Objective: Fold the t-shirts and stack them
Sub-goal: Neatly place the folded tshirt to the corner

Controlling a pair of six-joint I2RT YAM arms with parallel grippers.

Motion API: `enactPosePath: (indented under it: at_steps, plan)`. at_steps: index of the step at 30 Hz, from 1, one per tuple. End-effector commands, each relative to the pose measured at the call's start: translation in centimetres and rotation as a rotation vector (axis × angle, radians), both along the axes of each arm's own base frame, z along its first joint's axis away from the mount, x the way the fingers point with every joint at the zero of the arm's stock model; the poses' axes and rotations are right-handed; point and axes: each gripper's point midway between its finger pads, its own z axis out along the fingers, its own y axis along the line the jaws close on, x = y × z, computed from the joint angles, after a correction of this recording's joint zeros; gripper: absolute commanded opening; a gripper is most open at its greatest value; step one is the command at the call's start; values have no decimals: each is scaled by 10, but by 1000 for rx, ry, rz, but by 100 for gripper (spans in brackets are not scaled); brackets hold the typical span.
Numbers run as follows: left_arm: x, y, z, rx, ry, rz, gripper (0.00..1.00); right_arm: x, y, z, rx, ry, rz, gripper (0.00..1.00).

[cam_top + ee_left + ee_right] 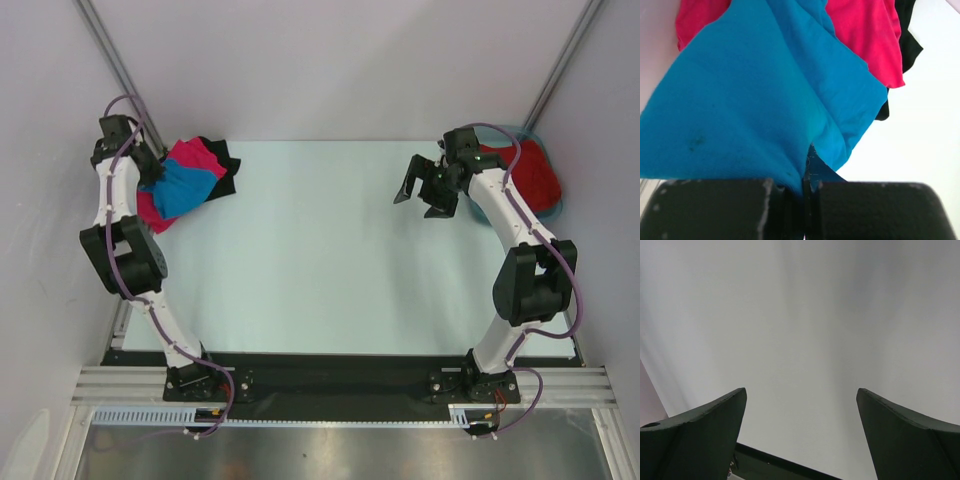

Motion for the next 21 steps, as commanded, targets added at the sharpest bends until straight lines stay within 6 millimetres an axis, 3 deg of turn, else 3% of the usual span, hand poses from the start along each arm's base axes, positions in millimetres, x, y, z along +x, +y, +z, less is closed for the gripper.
enactPosePath:
  at_steps: [1,5,8,10,12,13,15,21]
  plan:
    - [13,-5,34,2,-78,-30,0,8,3,13,19,-39,17,100]
    - [14,-8,41,2,-50,-53,0,7,2,11,19,-34,15,100]
    - [21,-31,57,-55,-122,-169,1,8,2,10,22,-31,15,100]
    - [30,-53,82,-81,-212,-261,0,8,3,9,27,-27,19,100]
    - [37,-66,94,-109,-261,-304,0,9,4,7,28,-22,22,100]
    - [41,-82,107,-141,-303,-367,0,8,5,7,29,-21,24,100]
    - [51,-100,118,-170,-355,-437,0,8,4,7,26,-21,25,100]
    - [80,-183,147,-331,-521,-731,1,6,3,6,21,-12,19,100]
